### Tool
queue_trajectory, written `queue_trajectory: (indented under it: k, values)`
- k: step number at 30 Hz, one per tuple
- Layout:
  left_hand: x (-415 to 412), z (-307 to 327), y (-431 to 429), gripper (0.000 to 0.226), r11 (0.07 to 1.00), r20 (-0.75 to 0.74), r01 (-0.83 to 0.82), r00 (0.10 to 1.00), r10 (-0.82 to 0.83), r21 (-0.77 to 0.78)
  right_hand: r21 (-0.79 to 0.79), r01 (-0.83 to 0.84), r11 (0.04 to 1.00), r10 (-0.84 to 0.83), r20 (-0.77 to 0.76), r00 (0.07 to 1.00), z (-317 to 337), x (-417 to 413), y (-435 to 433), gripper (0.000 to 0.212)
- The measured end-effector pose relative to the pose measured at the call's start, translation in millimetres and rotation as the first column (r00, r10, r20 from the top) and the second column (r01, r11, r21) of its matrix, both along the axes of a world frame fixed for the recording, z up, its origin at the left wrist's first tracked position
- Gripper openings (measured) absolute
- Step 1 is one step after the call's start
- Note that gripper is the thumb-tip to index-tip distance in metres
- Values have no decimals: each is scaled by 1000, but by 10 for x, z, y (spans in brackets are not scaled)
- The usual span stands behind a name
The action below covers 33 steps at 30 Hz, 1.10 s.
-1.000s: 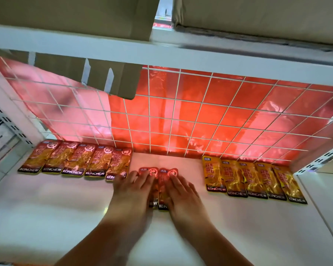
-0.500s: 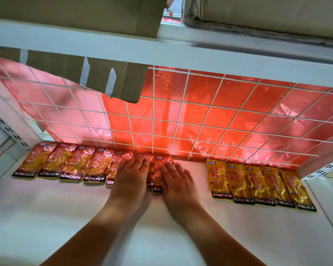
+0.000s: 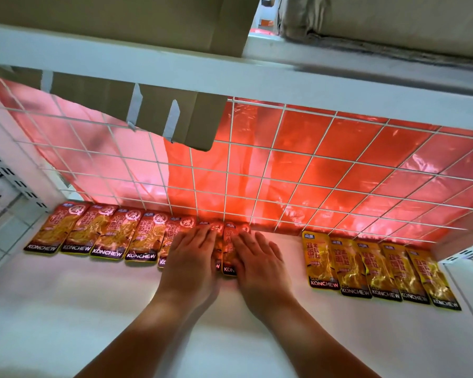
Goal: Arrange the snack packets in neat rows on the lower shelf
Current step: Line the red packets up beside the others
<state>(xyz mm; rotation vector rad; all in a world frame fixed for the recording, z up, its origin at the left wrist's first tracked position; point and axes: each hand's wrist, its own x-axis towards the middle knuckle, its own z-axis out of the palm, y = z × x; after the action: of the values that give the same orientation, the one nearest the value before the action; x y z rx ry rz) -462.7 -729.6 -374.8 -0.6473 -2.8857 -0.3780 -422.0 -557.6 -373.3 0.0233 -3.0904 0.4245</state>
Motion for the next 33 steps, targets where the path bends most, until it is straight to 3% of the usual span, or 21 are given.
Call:
queue_trajectory:
  k: [8,21,28,33]
  values:
    - [-18,-55,13,51,1000,-72,25,997,-25,-9,27,21,999,-20,-54,998,-47,3,-3,53]
    - [-43,-112,1,67,1000,1,7,1000,-7,-11,23,28,999,-27,-66,997,-85,-1,5,54]
    - [-9,-101,36,49,998,-90,-13,996,18,55,-34,26,999,-28,-59,998,-51,5,22,57]
    - [-19,-110,44,50,999,-86,-17,996,20,44,-37,24,999,-25,-47,999,-44,3,14,62]
